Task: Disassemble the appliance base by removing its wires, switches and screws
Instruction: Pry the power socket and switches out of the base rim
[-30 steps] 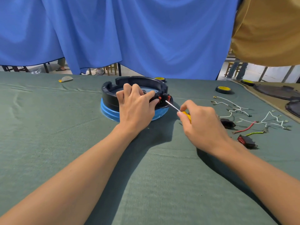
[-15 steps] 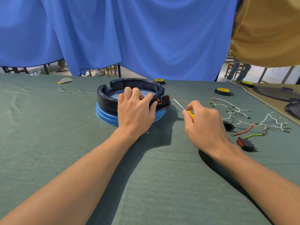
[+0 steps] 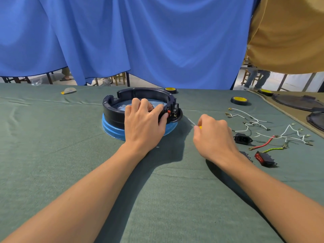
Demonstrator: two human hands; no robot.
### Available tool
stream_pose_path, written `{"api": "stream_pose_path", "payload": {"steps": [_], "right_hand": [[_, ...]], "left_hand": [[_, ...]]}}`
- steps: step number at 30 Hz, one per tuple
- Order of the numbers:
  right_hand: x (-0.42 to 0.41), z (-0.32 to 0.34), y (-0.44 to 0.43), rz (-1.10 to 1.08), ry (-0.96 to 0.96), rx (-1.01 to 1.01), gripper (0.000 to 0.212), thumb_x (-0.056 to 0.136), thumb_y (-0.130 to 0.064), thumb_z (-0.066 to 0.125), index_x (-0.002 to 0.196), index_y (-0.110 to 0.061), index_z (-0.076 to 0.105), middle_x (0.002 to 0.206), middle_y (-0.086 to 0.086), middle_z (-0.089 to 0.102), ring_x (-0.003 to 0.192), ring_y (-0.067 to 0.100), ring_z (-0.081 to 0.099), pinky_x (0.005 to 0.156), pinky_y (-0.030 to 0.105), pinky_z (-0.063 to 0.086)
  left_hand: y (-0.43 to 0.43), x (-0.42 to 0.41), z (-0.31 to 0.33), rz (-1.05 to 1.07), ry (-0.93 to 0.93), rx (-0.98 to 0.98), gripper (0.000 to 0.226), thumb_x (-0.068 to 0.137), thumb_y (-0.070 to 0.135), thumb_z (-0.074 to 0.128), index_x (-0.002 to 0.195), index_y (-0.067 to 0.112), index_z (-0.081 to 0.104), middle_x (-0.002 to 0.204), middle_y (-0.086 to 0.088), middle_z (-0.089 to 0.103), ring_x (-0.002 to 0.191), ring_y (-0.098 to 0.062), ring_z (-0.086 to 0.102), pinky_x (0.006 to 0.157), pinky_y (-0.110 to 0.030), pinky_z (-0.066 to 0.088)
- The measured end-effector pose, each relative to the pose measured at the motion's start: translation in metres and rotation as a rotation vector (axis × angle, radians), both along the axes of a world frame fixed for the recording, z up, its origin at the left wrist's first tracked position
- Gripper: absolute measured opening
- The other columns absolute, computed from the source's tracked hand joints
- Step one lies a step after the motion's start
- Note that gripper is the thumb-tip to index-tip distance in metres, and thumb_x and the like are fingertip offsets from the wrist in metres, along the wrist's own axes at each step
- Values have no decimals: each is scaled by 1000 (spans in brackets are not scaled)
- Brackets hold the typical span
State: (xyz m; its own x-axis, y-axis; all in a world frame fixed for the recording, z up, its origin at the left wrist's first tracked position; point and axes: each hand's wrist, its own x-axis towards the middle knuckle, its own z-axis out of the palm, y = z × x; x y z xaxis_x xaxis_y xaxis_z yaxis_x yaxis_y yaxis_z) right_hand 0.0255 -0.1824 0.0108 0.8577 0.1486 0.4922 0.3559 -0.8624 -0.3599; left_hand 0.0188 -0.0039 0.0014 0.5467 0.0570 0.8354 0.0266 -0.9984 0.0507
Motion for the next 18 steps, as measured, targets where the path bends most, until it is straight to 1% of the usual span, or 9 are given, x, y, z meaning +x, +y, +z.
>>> {"api": "stream_pose_path", "payload": {"steps": [2,4,6,9,12,14,16,18], "right_hand": [[4,1,-14,-58,38,14,19,98,-25,47,101,-8,56,95,20,64,92,42,58,71,41,46],[7,5,-20,-74,43,74,22,99,-28,47,103,-10,58,97,18,65,95,40,57,70,37,41],[7,9,-15,-7,13,108,23,100,-30,47,103,-12,59,91,14,67,89,36,57,69,36,40],[2,11,1,109,-28,86,22,100,-32,47,102,-15,61,88,9,67,83,34,58,69,36,43],[4,13,17,138,-28,143,20,100,-30,47,98,-14,60,85,8,65,81,32,55,66,33,37],[5,15,25,134,-6,155,22,100,-28,45,97,-11,59,84,10,64,83,33,56,66,34,39],[6,13,30,96,31,125,21,100,-26,43,95,-9,56,84,12,61,83,34,55,66,35,41],[6,9,27,15,68,96,18,97,-19,42,84,-10,49,76,9,51,77,34,51,64,35,38]], "left_hand": [[0,1,0,5,-9,1,25,90,39,59,93,18,72,82,-5,55,86,-30,48,73,-39,33],[-1,1,0,2,-11,1,25,90,39,60,92,17,73,81,-5,55,85,-30,48,72,-39,33],[-1,1,0,-4,-13,-1,25,90,38,61,92,17,73,81,-5,55,85,-30,48,72,-39,34],[-1,0,0,-2,-9,-5,25,90,39,60,93,17,73,81,-5,55,85,-30,48,73,-40,35],[-1,0,0,4,-8,-3,26,90,39,60,95,17,73,82,-6,56,86,-29,48,72,-40,35],[-1,0,0,3,-6,-3,26,90,39,60,97,18,73,82,-6,56,85,-29,48,72,-40,35],[-1,0,0,4,-9,-5,25,90,39,61,96,18,73,82,-5,56,85,-30,48,72,-40,35],[0,1,-1,0,-14,-4,25,89,39,61,94,18,73,81,-5,56,85,-30,48,72,-39,35]]}}
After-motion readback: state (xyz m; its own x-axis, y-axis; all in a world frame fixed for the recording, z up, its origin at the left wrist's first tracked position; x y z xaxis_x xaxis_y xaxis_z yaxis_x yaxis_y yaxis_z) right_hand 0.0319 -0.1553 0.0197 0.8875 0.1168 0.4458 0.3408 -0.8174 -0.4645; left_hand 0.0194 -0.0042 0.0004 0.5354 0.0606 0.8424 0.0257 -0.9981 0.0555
